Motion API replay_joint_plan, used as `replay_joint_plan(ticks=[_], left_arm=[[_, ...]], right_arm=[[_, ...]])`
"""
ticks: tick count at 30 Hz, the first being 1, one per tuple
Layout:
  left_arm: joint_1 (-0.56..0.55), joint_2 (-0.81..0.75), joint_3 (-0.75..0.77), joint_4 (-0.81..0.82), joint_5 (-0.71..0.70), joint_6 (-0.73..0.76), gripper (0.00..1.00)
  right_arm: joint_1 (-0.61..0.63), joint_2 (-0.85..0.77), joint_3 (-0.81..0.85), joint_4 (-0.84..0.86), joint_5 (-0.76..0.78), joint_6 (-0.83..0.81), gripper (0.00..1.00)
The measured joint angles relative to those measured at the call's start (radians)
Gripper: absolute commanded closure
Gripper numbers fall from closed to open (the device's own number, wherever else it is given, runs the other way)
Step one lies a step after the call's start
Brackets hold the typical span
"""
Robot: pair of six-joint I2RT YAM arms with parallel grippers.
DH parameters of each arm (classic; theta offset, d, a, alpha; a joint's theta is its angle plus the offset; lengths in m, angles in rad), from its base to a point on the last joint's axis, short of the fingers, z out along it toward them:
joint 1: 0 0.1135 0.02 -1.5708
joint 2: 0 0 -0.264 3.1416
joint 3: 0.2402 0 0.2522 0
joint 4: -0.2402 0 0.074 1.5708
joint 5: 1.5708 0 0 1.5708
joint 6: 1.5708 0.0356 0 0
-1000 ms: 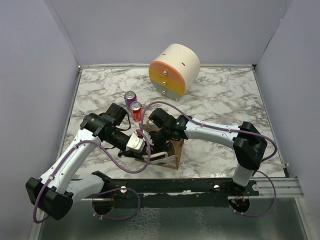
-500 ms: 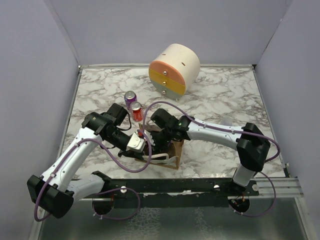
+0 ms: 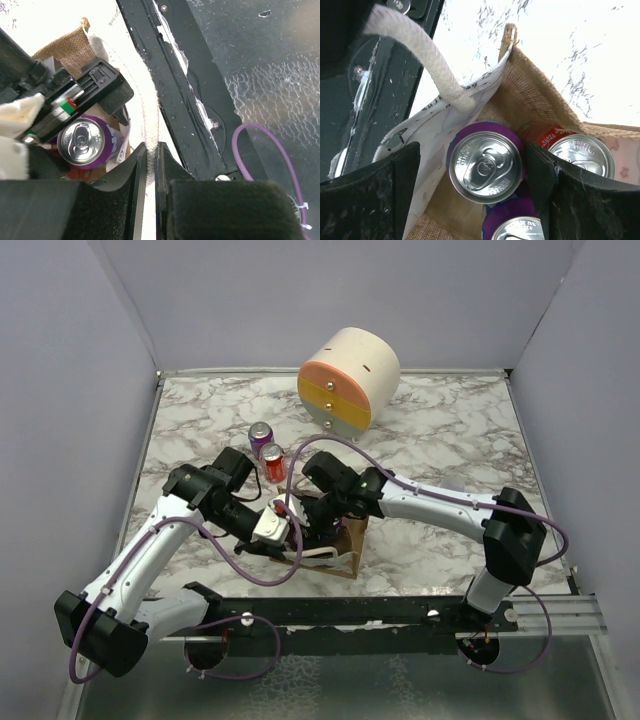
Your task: Place the beverage into the canvas bag
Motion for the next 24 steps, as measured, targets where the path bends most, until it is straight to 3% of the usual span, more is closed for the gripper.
replay_joint_plan(ticks=[12, 21, 24], left_arm=[[0.016, -0.041, -0.002, 0.002, -0.002, 0.028, 1.0], [0.047, -0.066, -0.018, -0.002, -0.004, 0.032, 1.0], [0.07, -0.083, -0.018, -0.003, 0.003, 0.033, 0.92]], right_arm=[[0.001, -0.043, 0.074, -0.047, 0.016, 0.015, 0.17], [-0.066, -0.124, 0.088, -0.048, 0.003, 0.037, 0.18], [-0.093, -0.159, 0.087, -0.047, -0.004, 0.039, 0.18]])
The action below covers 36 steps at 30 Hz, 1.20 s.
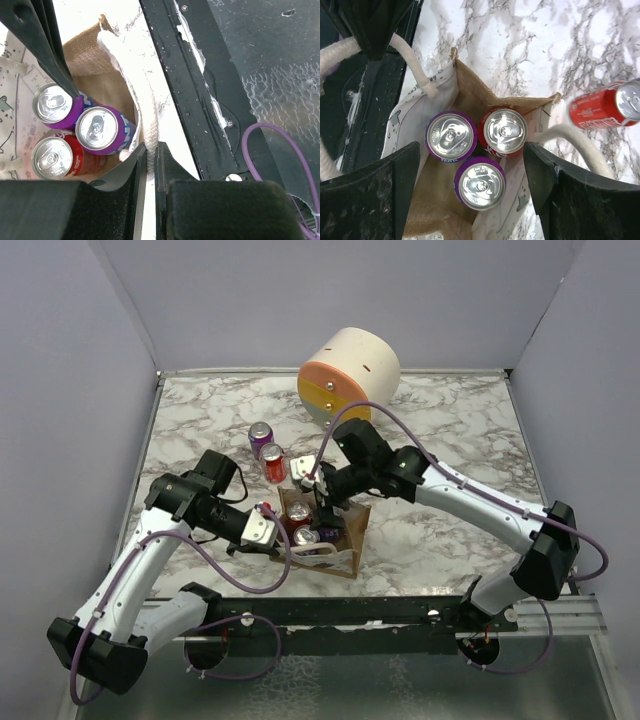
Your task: Place the beverage into the canvas bag
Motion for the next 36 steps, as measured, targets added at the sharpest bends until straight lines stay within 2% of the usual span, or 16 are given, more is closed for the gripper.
replay_joint_plan(ticks=[2, 5, 9, 13, 16, 20, 25, 30, 33, 36], left_arm=[[0.017, -0.013, 0.0, 0.0, 0.005, -0.001, 0.84], [0.037, -0.027, 0.003, 0.0, 0.014, -0.007, 0.6], [0.091, -0.029, 0.074, -0.009, 0.028, -0.039, 0.46], [0.173, -0.033, 0.193, -0.001, 0.055, -0.1, 0.43], [0.229, -0.042, 0.235, 0.086, 0.051, -0.276, 0.39], [0.272, -0.044, 0.209, 0.346, -0.114, -0.633, 0.34], [0.283, 0.039, 0.123, 0.604, -0.415, -0.932, 0.28], [0.284, 0.188, 0.074, 0.757, -0.61, -1.075, 0.21], [0.285, 0.266, 0.063, 0.83, -0.661, -1.134, 0.13], [0.284, 0.338, 0.057, 0.899, -0.672, -1.191, 0.13]], right_arm=[[-0.017, -0.02, -0.004, 0.002, -0.008, 0.004, 0.18], [-0.039, -0.057, -0.019, 0.0, -0.018, 0.01, 0.18], [-0.067, -0.098, -0.02, -0.013, -0.063, 0.01, 0.17], [-0.088, -0.133, -0.003, -0.063, -0.146, -0.006, 0.17], [-0.103, -0.158, 0.003, -0.086, -0.203, -0.013, 0.17], [-0.148, -0.198, 0.003, -0.099, -0.246, -0.012, 0.16], [-0.233, -0.245, -0.001, -0.098, -0.268, -0.001, 0.14], [-0.31, -0.268, -0.005, -0.093, -0.293, 0.018, 0.12], [-0.357, -0.287, -0.037, -0.076, -0.304, 0.031, 0.11], [-0.38, -0.3, -0.065, -0.068, -0.305, 0.04, 0.11]])
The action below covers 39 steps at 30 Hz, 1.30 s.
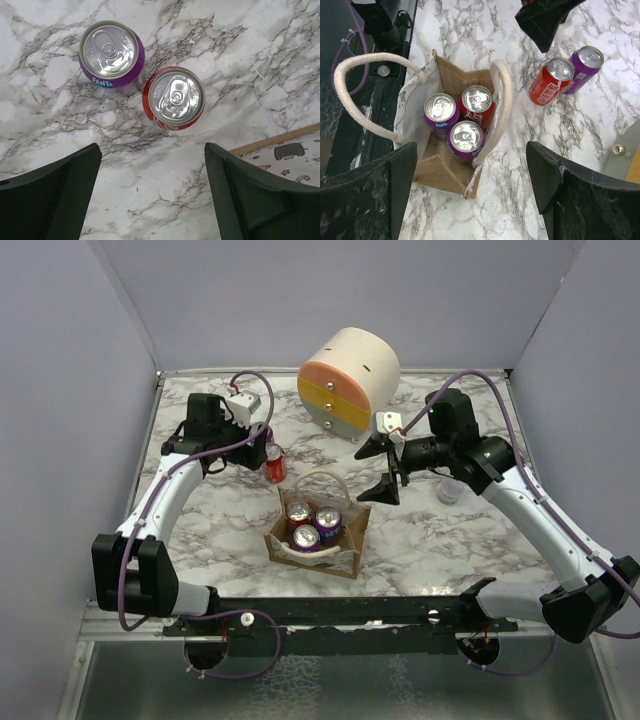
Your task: Place the beverage into the canvas bag
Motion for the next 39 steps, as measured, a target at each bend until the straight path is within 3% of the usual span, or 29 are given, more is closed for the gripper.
replay_joint_plan(ticks=[9, 20, 22, 29, 37, 39], left_arm=[[-0.05, 0.116, -0.054, 0.143, -0.016, -0.084, 0.07], [-0.161, 0.205, -0.062, 0.25, -0.145, -0.083, 0.09], [-0.166, 0.214, -0.062, 0.256, -0.161, -0.084, 0.15], [-0.172, 0.217, -0.069, 0.285, -0.164, -0.067, 0.49], [-0.172, 0.171, -0.097, 0.253, -0.106, 0.013, 1.0], [-0.172, 0.137, -0.1, 0.205, -0.091, 0.043, 1.0]], right_arm=[[-0.005, 0.007, -0.005, 0.016, 0.0, 0.002, 0.11], [-0.005, 0.031, -0.006, 0.017, 0.001, -0.001, 0.11], [-0.005, 0.031, -0.011, 0.017, 0.002, -0.002, 0.11], [-0.005, 0.031, -0.081, 0.016, 0.04, 0.0, 0.09], [0.0, 0.023, -0.244, 0.083, 0.132, 0.114, 0.08], [0.015, 0.023, -0.257, 0.12, 0.166, 0.15, 0.07]])
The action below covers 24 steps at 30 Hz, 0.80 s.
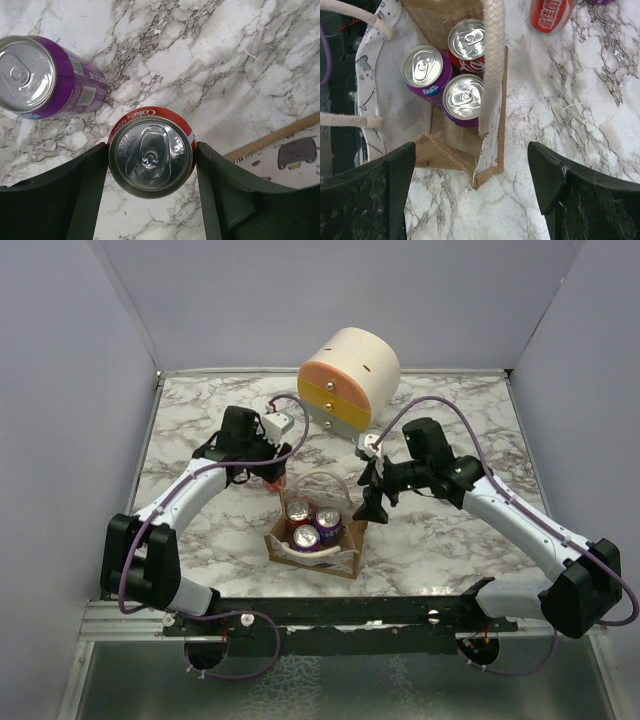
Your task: Place the beverage into the canvas bag
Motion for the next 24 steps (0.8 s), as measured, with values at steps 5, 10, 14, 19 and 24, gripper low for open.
replay_joint_plan(ticks=[5, 10, 14, 19, 24], left_arm=[[0.0, -0.12, 0.024, -0.141, 0.007, 0.075, 1.0], [-0.002, -0.201, 0.119, -0.262, 0.003, 0.123, 1.0], [-0.002, -0.263, 0.185, -0.348, 0.021, 0.169, 1.0], [-0.002, -0.313, 0.316, -0.547, 0.093, 0.262, 1.0], [-0.002, -0.354, 0.468, -0.742, 0.214, 0.362, 1.0]], right_arm=[[0.059, 0.026, -0.018, 0.065, 0.086, 0.086, 0.05], [0.124, 0.08, -0.019, 0.107, 0.187, 0.153, 0.03], [0.158, 0.096, -0.03, 0.13, 0.273, 0.182, 0.03], [0.159, 0.08, -0.053, 0.134, 0.349, 0.183, 0.05], [0.158, 0.039, -0.066, 0.114, 0.391, 0.15, 0.06]])
